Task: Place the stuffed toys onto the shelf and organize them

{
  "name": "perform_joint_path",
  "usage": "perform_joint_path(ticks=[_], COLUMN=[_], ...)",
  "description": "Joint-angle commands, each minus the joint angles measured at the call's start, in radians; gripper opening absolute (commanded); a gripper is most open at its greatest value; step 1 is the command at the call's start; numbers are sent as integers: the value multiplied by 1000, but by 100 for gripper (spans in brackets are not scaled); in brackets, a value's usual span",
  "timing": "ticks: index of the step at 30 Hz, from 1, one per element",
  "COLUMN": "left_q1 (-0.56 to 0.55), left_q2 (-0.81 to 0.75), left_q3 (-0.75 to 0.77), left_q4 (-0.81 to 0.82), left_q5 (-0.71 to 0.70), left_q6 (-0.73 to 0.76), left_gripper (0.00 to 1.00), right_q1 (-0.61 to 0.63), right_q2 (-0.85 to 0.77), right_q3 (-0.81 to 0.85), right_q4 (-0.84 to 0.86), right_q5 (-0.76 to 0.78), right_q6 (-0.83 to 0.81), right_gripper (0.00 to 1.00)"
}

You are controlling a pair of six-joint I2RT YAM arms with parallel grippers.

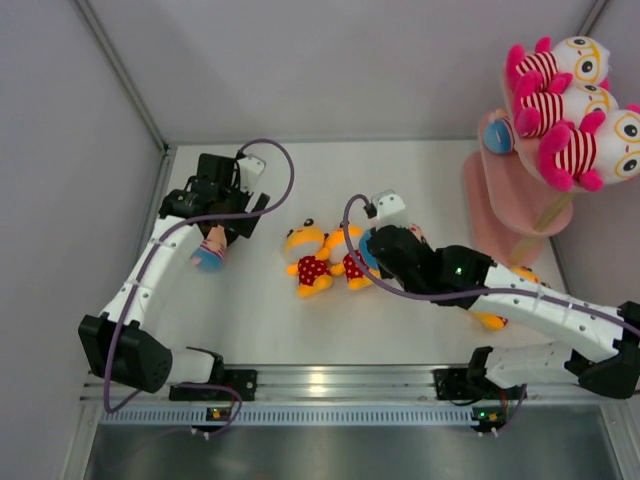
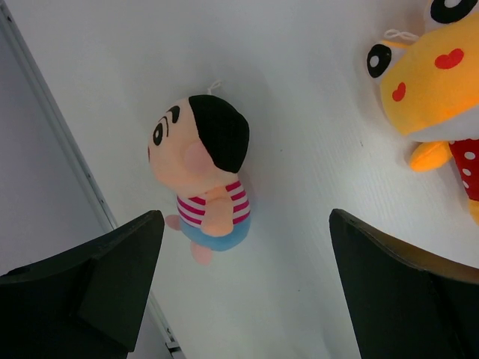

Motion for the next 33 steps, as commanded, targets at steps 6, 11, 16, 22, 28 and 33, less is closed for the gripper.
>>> perform_joint_path(ticks=[6,11,16,22,28,33], left_q1=[3,3,3,3,3,3], left_q2=[-10,-8,4,7,3,13], left_q3=[31,20,29,29,26,29], left_q4=[26,27,27,26,24,26], left_q5=[23,34,41,48,32,38], left_q6=[7,8,8,10,13,11], left_gripper=[98,98,98,98,98,98], right_q1=[-320,-483,-662,-816,-907,-957], right_q2=[54,-13,-59,-18,21,28], right_q3=[83,52,14,-80,-123,-175], right_q4=[374,465,523,726,776,882], right_q5=[-22,-36,-139,-168,-209,-244], right_q6=[-790,-1001,-1107,-1202,-1222,-1293], right_gripper=[0,0,0,0,0,0])
